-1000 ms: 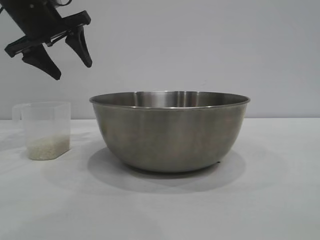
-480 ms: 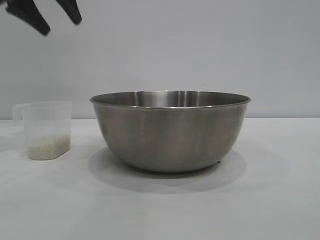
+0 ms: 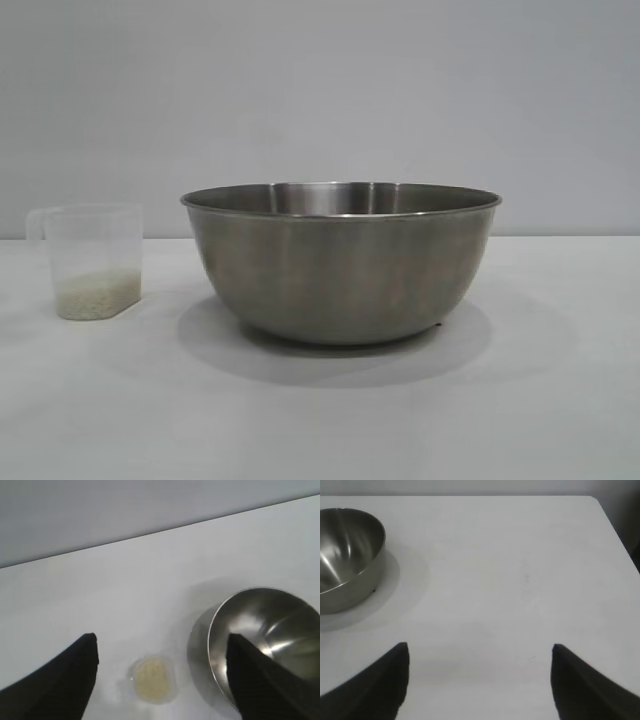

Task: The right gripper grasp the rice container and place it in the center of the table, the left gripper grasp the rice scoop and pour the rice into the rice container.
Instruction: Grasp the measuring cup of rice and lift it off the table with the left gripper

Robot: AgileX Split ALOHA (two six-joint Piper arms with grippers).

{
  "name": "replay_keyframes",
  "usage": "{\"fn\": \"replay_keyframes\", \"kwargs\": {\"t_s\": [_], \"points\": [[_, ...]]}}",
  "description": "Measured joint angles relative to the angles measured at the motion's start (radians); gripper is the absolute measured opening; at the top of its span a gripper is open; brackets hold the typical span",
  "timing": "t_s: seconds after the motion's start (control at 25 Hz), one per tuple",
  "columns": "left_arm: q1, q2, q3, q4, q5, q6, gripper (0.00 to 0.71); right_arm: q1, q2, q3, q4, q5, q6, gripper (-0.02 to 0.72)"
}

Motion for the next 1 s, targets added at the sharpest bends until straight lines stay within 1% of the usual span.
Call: {"fn": "replay_keyframes", "kwargs": {"t_s": [0.12,0.2,0.36,0.44,0.6,0.76,0.88,1.0], "points": [[0.0,-0.082,0.002,0.038,0.091,-0.027,0.473,0.0,0.0,0.0,0.0,0.0,0.0,0.5],[0.0,-0.149,0.031,0.05,0.109,-0.035,0.473,0.0,0.0,0.0,0.0,0.0,0.0,0.5],[0.0,-0.286,0.171,0.05,0.12,-0.04,0.473,0.0,0.0,0.0,0.0,0.0,0.0,0.5],[0.0,-0.364,0.276,0.048,0.1,-0.04,0.473,0.0,0.0,0.0,0.0,0.0,0.0,0.5],[0.0,-0.533,0.492,0.034,-0.036,-0.04,0.473,0.0,0.0,0.0,0.0,0.0,0.0,0.5],[0.0,-0.672,0.684,0.005,-0.22,-0.04,0.473,0.0,0.0,0.0,0.0,0.0,0.0,0.5],[0.0,-0.734,0.806,-0.004,-0.339,-0.04,0.473,0.0,0.0,0.0,0.0,0.0,0.0,0.5],[0.0,-0.752,0.903,-0.013,-0.441,-0.04,0.473,0.0,0.0,0.0,0.0,0.0,0.0,0.5]]}}
